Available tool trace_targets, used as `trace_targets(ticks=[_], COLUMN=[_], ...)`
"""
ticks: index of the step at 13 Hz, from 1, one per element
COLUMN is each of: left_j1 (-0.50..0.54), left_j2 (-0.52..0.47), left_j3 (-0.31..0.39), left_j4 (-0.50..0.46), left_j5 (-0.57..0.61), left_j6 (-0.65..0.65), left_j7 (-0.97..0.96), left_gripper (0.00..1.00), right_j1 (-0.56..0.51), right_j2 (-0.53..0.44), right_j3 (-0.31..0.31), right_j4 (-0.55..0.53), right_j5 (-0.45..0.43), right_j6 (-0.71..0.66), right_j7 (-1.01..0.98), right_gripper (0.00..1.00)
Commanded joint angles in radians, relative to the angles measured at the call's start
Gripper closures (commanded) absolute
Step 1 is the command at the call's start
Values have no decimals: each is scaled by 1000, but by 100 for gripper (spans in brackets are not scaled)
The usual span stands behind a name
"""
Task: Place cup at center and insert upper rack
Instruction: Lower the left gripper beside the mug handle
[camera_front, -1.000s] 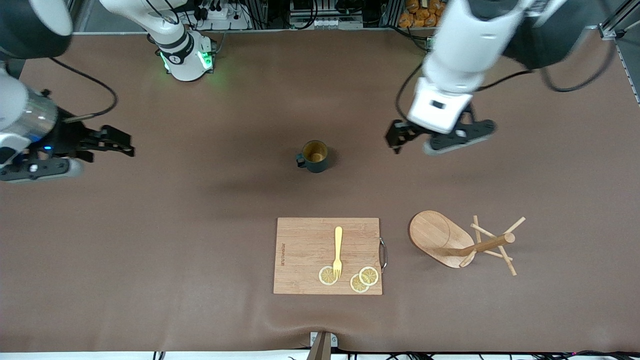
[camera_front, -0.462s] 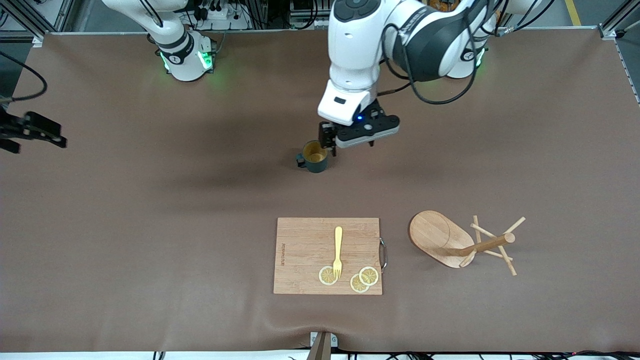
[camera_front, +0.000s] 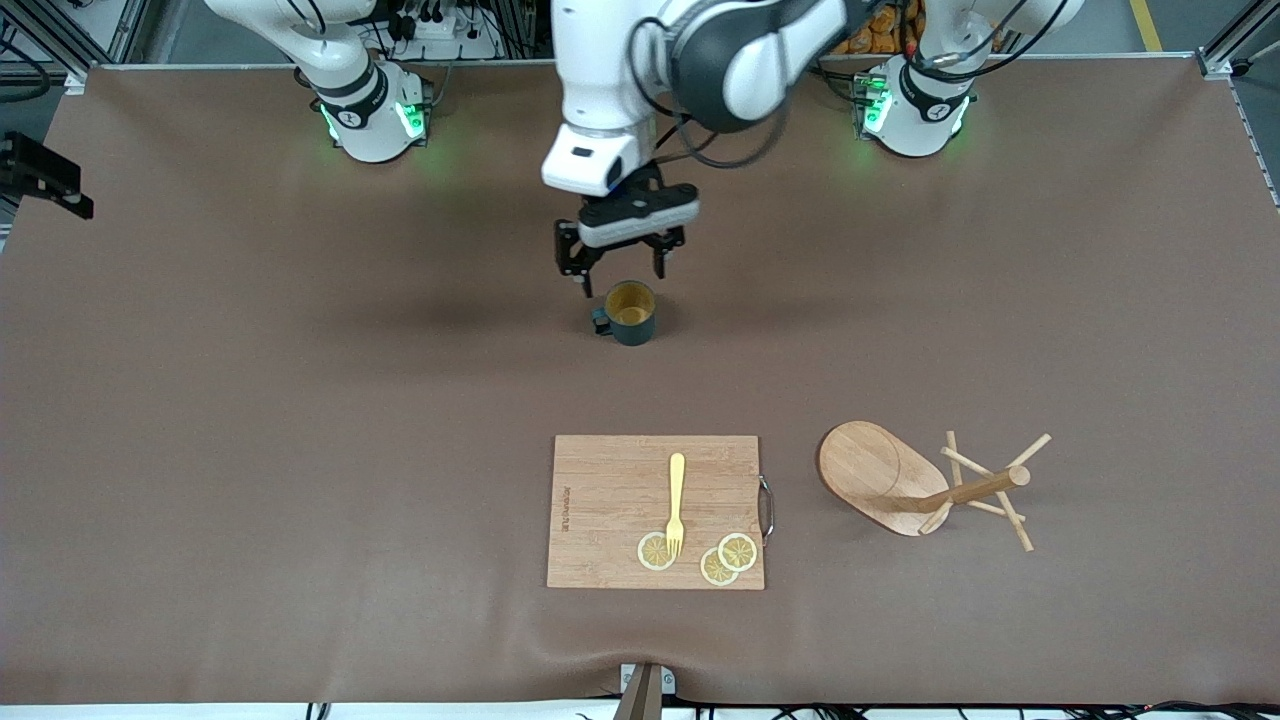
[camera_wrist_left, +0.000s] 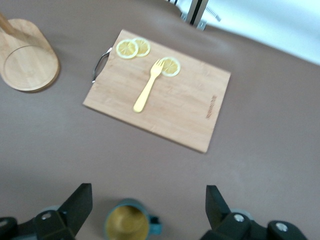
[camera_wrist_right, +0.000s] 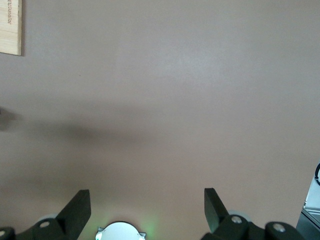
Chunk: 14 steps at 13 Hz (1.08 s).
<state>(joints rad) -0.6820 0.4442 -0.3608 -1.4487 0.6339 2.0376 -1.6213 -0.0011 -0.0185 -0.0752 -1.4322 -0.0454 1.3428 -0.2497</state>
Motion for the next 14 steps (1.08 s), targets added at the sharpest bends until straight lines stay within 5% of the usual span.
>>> trace_targets(ticks=[1,6,14], left_j1=[-71,-191,-427], left_j2=[103,263,358], left_j3=[14,40,228], left_j4=[60,152,151], left_j5=[195,413,503], left_j6=[12,12,7], left_j7=[-138,-262,-347], left_gripper=[0,0,0], right_j1=[-16,-11,-8], right_j2=[-41,-58,-69], right_j3=[18,20,22], right_j4=[-65,-119,-159], right_j5=[1,24,99], right_j6=[12,32,7], right_j7=[-16,102,138], right_gripper=[0,0,0])
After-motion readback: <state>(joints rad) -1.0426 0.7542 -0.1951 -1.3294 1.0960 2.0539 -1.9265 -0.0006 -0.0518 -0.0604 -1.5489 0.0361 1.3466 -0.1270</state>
